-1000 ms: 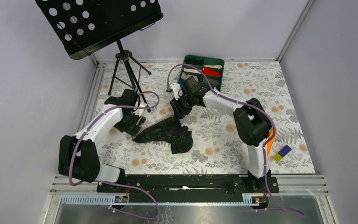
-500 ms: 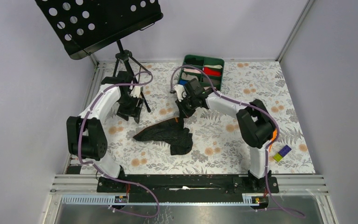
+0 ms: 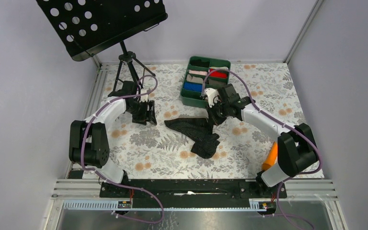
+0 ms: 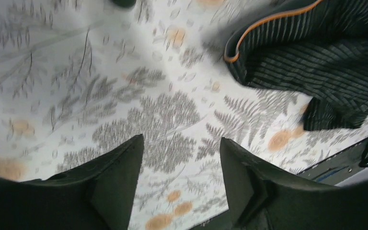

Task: Roll the underwear
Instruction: Move the underwear to the center of the board, then flatten out the underwear at the center of the board.

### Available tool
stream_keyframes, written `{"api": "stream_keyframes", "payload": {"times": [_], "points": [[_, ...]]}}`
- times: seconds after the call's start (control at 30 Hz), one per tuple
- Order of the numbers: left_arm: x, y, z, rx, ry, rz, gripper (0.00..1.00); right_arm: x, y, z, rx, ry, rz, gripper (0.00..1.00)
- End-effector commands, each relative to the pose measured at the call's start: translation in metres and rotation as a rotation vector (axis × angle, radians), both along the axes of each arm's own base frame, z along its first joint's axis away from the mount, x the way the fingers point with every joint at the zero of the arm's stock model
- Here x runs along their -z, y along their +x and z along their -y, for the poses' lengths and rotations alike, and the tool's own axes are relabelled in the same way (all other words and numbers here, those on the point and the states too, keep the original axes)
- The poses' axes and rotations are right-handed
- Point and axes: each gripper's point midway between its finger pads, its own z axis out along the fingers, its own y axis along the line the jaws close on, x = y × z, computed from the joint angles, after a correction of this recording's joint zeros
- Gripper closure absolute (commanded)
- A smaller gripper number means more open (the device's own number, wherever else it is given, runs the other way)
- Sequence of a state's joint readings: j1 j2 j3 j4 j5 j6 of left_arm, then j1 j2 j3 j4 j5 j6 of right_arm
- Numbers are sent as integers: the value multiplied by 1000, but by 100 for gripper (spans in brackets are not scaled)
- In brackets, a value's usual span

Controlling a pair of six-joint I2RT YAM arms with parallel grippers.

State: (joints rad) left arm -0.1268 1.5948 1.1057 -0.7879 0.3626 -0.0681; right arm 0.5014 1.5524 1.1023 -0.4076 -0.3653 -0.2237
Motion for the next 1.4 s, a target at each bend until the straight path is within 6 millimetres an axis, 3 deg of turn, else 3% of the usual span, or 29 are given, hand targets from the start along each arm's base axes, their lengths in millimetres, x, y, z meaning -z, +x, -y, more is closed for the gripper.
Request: {"api": "stream_keyframes", "payload": {"times": [0.0,0.17,0.43,0.6,0.73,1.0,1.13,1.27,1.37], "points": [[-9,41,31,-19,-179,95,38,6,-7,9,-22,-43,26,100],[2,44,53,-45,-314,20,43,9,-8,17,-21,-68,29,100],[3,50,67,-8,-388,-2,43,13,-6,23,-2,-73,27,100],[10,55,69,-3,-357,5,45,13,-5,22,3,-67,26,100],[11,67,60,-59,-303,110,45,13,-4,21,9,-65,21,100],[21,63,73,-63,-285,105,56,16,-4,21,11,-69,4,100],[18,63,82,-38,-291,127,56,17,-4,21,13,-71,7,100],[27,62,85,-34,-276,93,57,18,-5,22,13,-73,4,100],[28,66,85,-35,-268,93,66,17,-4,22,11,-73,7,100]]}}
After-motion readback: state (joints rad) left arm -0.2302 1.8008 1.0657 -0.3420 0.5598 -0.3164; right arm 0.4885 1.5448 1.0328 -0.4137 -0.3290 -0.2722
